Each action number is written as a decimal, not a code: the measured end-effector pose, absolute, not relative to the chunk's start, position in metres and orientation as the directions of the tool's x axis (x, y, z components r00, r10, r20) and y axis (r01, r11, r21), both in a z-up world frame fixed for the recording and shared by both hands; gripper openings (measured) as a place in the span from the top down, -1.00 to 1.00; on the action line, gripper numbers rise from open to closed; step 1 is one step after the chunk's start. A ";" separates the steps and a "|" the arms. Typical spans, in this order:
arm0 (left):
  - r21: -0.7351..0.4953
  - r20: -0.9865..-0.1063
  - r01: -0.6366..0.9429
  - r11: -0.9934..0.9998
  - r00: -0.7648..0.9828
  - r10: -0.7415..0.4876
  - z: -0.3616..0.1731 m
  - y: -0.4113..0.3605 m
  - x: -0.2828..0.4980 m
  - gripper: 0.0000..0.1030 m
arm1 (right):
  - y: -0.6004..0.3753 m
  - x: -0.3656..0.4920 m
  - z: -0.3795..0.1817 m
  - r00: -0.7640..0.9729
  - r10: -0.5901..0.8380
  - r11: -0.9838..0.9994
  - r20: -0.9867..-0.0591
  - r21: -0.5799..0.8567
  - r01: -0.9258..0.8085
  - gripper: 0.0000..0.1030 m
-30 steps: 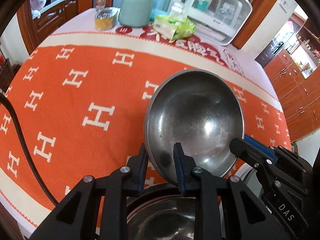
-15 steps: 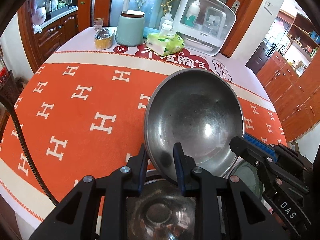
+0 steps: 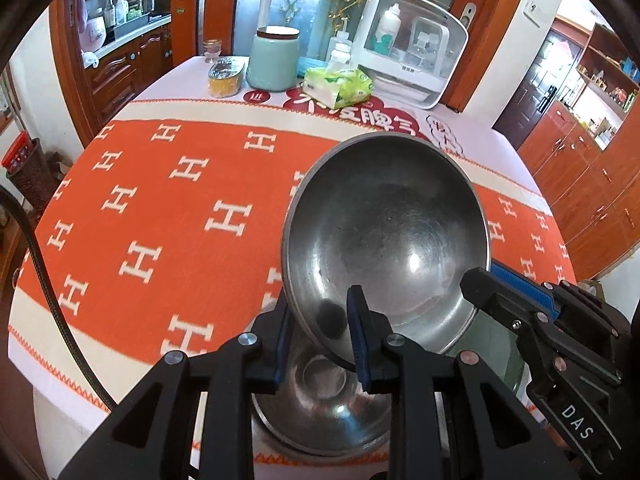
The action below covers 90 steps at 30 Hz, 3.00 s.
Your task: Organize plates and bowls
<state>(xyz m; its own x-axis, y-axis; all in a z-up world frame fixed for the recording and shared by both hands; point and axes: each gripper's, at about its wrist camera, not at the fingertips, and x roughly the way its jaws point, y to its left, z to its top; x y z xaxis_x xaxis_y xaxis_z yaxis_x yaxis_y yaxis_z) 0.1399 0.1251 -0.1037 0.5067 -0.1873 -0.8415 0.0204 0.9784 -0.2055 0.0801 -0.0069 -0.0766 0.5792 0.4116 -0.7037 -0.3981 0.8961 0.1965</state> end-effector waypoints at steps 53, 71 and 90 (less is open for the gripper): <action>-0.192 -0.830 -0.098 0.976 0.547 -0.109 -0.078 0.108 0.020 0.32 | -0.043 0.004 -0.075 0.497 0.471 0.861 -0.729 0.259 -0.437 0.71; -0.108 -0.803 -0.155 0.982 0.596 0.006 -0.056 0.101 -0.019 0.01 | -0.068 -0.013 -0.073 0.536 0.548 0.834 -0.642 0.367 -0.412 0.28; -0.073 -0.792 0.076 0.994 0.602 -0.104 -0.055 0.156 0.051 -0.60 | -0.039 0.025 -0.081 0.658 0.428 0.880 -0.620 0.450 -0.148 -0.45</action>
